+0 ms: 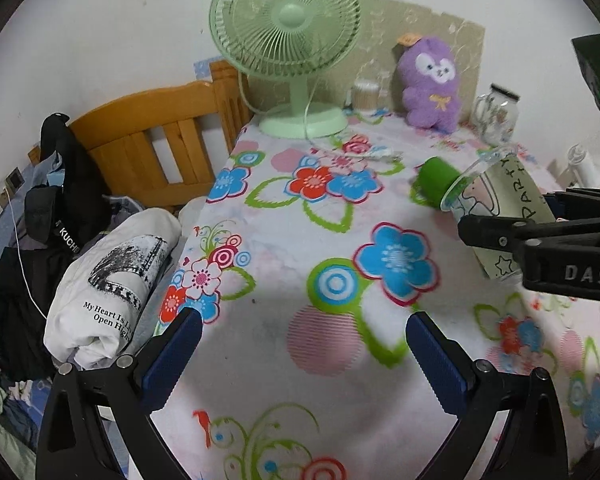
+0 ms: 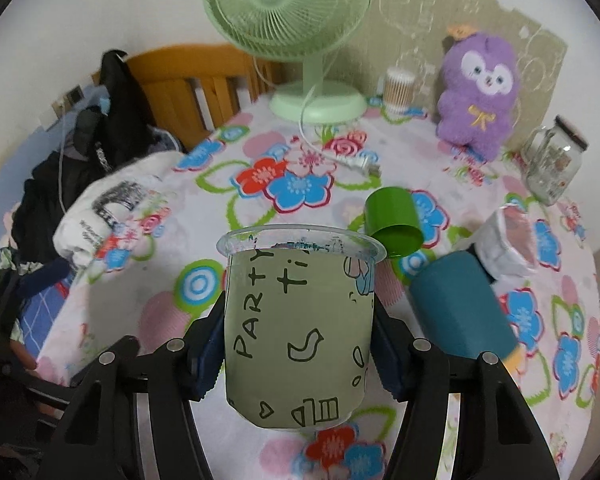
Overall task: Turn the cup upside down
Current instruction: 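Close the right gripper on the PARTY cup's side and lift it, then rotate the right gripper to tip the held cup onto its side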
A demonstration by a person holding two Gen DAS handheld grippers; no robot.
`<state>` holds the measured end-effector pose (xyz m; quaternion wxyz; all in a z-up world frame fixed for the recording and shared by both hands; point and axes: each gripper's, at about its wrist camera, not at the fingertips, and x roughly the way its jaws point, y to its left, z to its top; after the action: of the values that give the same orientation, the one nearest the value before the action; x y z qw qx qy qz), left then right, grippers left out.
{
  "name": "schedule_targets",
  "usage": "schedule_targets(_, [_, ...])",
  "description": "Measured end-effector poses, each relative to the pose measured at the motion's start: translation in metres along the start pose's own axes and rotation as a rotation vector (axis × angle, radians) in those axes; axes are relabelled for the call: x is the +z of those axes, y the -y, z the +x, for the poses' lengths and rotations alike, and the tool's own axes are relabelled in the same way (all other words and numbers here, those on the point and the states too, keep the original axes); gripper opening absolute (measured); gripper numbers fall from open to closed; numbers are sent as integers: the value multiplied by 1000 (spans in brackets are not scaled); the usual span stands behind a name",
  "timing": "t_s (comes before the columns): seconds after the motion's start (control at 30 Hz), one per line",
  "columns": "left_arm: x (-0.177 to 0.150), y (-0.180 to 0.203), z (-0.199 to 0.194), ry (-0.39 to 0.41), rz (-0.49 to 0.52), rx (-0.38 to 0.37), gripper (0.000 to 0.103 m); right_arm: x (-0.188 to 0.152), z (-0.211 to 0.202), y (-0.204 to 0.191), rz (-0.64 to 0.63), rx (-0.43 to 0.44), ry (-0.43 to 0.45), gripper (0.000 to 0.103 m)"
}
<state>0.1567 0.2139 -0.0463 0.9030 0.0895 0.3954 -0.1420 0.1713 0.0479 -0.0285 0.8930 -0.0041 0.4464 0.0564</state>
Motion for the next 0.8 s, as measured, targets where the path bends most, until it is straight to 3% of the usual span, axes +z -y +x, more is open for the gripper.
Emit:
schedule_targets(0.2, [-21, 14, -30, 34, -6, -57, 103, -34, -51, -2, 1, -4, 57, 66])
schedule_targets(0.4, [-49, 38, -56, 58, 28, -101, 103, -75, -78, 7, 33, -19, 61, 66])
schedule_targets(0.6, [-77, 57, -66, 50, 52, -108, 103, -115, -82, 23, 93, -42, 29, 66])
schedule_targets(0.8, [-103, 73, -66, 21, 52, -127, 103, -148, -59, 33, 147, -57, -38, 66])
